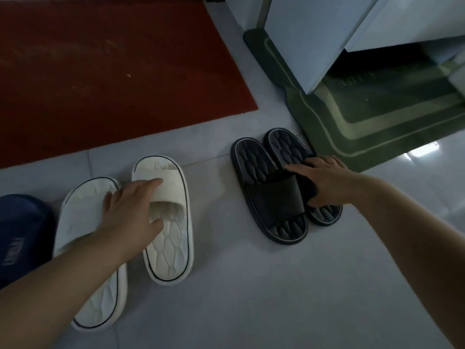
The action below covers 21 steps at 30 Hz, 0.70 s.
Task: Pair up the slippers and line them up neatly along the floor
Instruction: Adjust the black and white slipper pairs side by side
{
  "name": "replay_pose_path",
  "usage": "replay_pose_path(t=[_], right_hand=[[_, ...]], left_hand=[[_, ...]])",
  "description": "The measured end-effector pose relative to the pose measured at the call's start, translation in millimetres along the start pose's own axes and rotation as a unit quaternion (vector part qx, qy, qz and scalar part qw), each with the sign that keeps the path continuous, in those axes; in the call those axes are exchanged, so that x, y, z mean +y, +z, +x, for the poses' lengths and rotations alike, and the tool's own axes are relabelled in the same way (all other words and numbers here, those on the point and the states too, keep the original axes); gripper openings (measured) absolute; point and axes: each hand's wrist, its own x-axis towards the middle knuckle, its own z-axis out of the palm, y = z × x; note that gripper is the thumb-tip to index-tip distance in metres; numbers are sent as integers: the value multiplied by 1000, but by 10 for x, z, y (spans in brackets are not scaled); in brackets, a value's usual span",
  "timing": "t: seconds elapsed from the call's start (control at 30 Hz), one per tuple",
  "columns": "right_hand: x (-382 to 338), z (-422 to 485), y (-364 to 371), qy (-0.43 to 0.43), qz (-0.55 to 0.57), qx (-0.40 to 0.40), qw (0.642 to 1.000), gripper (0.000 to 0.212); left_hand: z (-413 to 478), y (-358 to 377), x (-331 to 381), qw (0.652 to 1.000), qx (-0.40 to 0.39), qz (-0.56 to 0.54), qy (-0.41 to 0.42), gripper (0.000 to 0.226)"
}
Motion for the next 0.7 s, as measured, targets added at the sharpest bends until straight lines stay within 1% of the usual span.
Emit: replay_pose_path(t=[0.07,0.13,0.2,0.23,0.3,0.4,0.43,0.5,0.53,0.57,0.6,0.63,0.67,0.7], right_hand=[[11,74,79,-16,2,-1,1000,86],[-44,152,54,-32,-39,1,999,78],[-87,189,-25,-32,-68,-14,997,78],[-113,185,-50,-26,-58,-25,998,81],[-191,123,-75,-12,-13,-27,999,87],[-330,-76,-52,26,78,28,996,90],[-372,-159,-44,42,120,59,990,84],[-438,-316,-28,73,226,131,962,59],[-479,-390,-31,92,290,160,939,44],[-527,-452,-36,113,365,177,907,32],[-590,-501,-24,131,460,181,859,21],[-671,-537,-2,137,569,177,791,13],[-758,-562,9,135,673,171,707,10],[-825,-572,17,128,753,169,623,14]], left_hand=[[57,34,28,1000,-1,15,8,76],[55,29,14,1000,-9,20,5,76],[12,-17,-32,999,-28,29,20,77],[-14,-60,-70,998,-38,42,36,78],[-62,-170,-173,992,-56,78,77,78],[-106,-304,-298,985,-65,109,113,79],[-111,-324,-306,985,-63,109,119,79],[-114,-324,-265,986,-63,91,127,78],[-110,-311,-218,985,-68,84,134,78],[-98,-298,-155,983,-75,84,144,78],[-82,-286,-82,981,-80,85,155,78],[-67,-281,-2,980,-82,84,163,77],[-55,-275,74,980,-81,78,167,78],[-50,-265,141,980,-78,69,171,78]])
